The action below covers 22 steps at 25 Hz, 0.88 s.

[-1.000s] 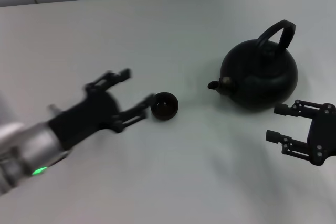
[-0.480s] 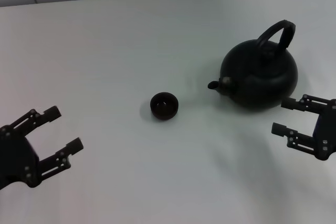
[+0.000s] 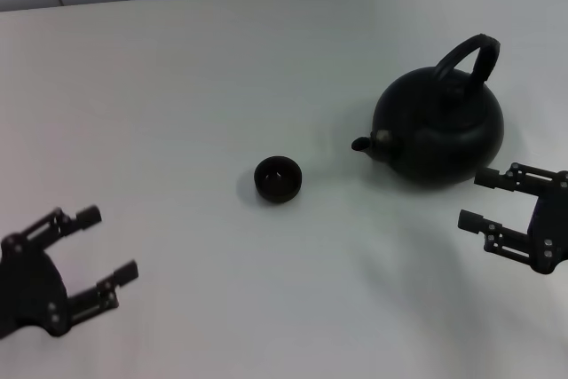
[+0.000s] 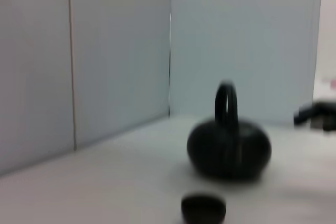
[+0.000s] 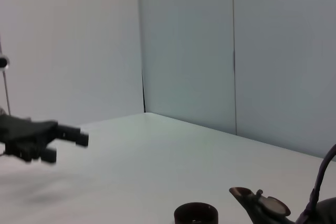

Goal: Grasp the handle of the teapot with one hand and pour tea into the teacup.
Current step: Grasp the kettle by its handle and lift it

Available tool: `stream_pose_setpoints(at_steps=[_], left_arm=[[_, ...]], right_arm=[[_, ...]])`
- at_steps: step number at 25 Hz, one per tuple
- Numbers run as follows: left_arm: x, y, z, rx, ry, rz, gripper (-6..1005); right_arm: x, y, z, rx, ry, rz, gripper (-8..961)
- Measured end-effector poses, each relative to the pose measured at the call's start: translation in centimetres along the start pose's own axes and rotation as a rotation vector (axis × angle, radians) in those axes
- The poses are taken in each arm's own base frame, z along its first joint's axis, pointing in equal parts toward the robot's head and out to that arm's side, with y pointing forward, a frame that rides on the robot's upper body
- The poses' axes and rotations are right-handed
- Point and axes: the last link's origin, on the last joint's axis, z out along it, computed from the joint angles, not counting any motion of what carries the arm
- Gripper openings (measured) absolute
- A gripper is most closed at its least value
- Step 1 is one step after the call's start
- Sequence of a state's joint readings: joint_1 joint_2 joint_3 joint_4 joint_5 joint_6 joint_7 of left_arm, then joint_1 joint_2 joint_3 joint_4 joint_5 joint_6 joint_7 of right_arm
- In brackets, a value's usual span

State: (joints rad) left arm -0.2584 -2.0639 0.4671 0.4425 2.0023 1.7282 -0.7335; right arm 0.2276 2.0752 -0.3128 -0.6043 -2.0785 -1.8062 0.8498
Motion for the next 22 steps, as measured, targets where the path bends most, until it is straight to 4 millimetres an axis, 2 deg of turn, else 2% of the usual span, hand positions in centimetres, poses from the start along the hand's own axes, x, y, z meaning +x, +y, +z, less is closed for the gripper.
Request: stream_pose_setpoints(at_steps=[5, 16, 22], left_arm=[[-1.6, 0.0, -0.1, 0.001, -0.111, 0.027, 806], [-1.5, 0.2, 0.2, -0.013, -0.100, 0.021, 806], [-1.4, 0.1, 0.3, -0.012, -0.093, 0.021, 806]], right_arm=[[0.0, 0.0, 0.0, 0.001, 0.001, 0.001, 600], [0.1, 0.0, -0.1, 0.006, 0.000, 0.003, 600], [0.4, 0.2, -1.8, 0.137, -0.074, 0.040, 599]])
